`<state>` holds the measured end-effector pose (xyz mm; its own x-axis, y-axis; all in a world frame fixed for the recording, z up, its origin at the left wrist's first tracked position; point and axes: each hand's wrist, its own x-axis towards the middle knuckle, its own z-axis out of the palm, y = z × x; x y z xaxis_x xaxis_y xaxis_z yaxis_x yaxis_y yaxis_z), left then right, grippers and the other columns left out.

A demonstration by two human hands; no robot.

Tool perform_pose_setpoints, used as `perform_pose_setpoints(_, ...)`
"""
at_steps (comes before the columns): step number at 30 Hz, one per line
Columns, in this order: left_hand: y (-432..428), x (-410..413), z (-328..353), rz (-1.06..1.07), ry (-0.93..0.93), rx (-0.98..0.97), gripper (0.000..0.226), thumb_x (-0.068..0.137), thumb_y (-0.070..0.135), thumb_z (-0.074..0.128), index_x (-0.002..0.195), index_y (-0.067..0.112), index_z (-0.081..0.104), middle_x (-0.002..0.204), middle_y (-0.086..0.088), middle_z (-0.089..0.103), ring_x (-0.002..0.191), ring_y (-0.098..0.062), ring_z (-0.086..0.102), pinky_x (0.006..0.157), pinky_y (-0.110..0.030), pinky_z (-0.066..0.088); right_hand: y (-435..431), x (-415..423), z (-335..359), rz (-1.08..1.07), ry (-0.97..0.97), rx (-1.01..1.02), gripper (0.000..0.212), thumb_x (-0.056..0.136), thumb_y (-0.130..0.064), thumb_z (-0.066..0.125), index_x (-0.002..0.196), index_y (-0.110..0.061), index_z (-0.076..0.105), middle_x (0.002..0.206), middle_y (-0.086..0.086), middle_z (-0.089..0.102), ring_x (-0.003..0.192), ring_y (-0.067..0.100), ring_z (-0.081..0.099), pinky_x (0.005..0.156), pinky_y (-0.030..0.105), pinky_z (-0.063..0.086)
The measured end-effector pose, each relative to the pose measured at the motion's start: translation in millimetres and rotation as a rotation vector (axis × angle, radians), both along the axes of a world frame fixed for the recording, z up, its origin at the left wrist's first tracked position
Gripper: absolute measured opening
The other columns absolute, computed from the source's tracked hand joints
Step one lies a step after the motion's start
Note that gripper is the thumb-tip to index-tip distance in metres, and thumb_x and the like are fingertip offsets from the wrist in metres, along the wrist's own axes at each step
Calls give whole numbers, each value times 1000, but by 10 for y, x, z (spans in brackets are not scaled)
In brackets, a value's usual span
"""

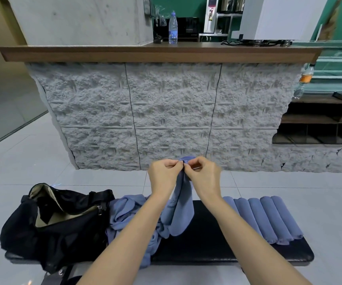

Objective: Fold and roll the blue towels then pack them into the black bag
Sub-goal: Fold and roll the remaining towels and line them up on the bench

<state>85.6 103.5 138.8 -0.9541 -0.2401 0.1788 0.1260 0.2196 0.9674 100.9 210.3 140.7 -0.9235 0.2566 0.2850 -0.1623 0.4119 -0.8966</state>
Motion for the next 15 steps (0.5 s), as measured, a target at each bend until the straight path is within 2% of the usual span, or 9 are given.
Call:
perform_pose_setpoints(2, 0, -11, -54, 7, -5, 9, 24, 80, 18, 69, 61, 3, 69, 62, -18, 65, 55, -14, 48, 54, -31, 38, -22, 30, -21, -1, -12, 7, 9, 82, -18, 68, 74, -17, 66, 68, -8, 67, 67, 8, 64, 67, 32, 53)
perform_pose_setpoints(4, 10, 1, -94, -3, -11, 29, 32, 82, 21, 68, 59, -1, 63, 57, -23, 57, 53, -14, 39, 53, -30, 32, -41, 51, -39, -13, -15, -7, 10, 82, -16, 67, 73, -18, 65, 68, -10, 66, 67, 5, 63, 67, 30, 53)
perform_pose_setpoints(6, 9, 39, -99, -56, -18, 29, 32, 84, 25, 69, 61, 2, 66, 55, -14, 58, 53, -12, 45, 53, -28, 35, -25, 54, -62, -4, -5, -27, 13, 84, -14, 66, 74, -22, 65, 69, -11, 67, 70, 5, 65, 69, 28, 54)
perform_pose_setpoints(8, -30, 69, -77, -175, -60, 155, 10, 82, 20, 72, 76, 12, 75, 70, -5, 72, 67, -10, 66, 61, -21, 49, 17, 60, -69, 74, -18, -115, 19, 87, -8, 61, 78, -22, 68, 74, -3, 71, 73, 13, 68, 72, 29, 56)
perform_pose_setpoints(9, -56, 79, -67, -235, -88, 227, 3, 81, 13, 73, 83, 13, 75, 79, -4, 74, 76, -11, 69, 67, -20, 52, 45, 77, -53, 141, -46, -206, 20, 89, -3, 58, 83, -18, 69, 78, 2, 72, 75, 17, 70, 72, 29, 57)
perform_pose_setpoints(11, -135, 53, -92, -271, -106, 233, 12, 81, 2, 70, 89, 11, 72, 85, -3, 74, 80, -11, 69, 74, -22, 53, 141, 136, -1, 256, -83, -356, 20, 91, 3, 53, 91, -9, 69, 83, 10, 71, 73, 17, 69, 66, 25, 57)
perform_pose_setpoints(13, -233, 28, -95, -264, -80, 179, 15, 83, -3, 66, 93, 7, 70, 85, 1, 71, 76, -3, 67, 75, -18, 51, 330, 157, 26, 214, -7, -326, 23, 90, 4, 54, 87, -14, 68, 83, 7, 69, 70, 12, 64, 60, 23, 56)
perform_pose_setpoints(15, -310, 21, -70, -311, -48, 156, 19, 84, -8, 61, 90, 8, 70, 84, 5, 70, 75, 4, 65, 74, -11, 49, 582, 129, 45, 146, 58, -126, 20, 88, -1, 60, 88, -20, 67, 86, -2, 67, 76, 9, 59, 63, 24, 55)
